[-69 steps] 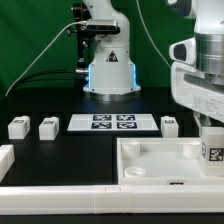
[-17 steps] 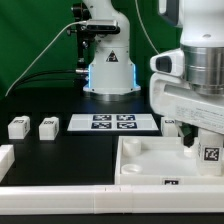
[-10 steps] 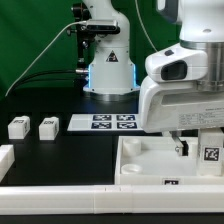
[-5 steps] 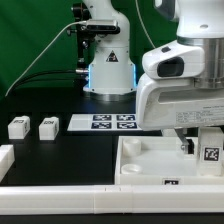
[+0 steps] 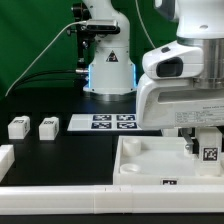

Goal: Assemble one leg

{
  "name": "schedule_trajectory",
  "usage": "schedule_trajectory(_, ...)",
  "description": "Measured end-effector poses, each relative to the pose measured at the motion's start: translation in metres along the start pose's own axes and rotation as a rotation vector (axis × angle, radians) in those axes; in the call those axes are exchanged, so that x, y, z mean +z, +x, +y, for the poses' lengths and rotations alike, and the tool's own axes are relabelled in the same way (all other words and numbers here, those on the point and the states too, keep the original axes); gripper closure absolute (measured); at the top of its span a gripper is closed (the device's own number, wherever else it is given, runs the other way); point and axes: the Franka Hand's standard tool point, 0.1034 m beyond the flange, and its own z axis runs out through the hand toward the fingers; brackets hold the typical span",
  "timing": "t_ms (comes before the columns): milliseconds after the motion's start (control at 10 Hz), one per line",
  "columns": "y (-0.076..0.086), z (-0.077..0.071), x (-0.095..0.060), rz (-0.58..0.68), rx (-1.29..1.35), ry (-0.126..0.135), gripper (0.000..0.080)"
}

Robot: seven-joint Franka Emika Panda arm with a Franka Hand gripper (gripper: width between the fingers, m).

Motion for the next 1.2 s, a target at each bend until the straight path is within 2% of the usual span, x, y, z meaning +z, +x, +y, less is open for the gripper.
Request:
schedule_trajectory(300,0.0,-0.002,0.0,-0.002,0.3,0.007,0.0509)
schedule_trajectory(700,-0.003,-0.012,0.001,-0.001,0.847,0.012,0.0508)
schedule_trajectory(900,-0.003,-0.015,0.0,0.004,1.091,0.008,0.0508)
schedule_trajectory(1200,-0.001,-0.016,-0.001,0.01,1.437,0.015,0.0508)
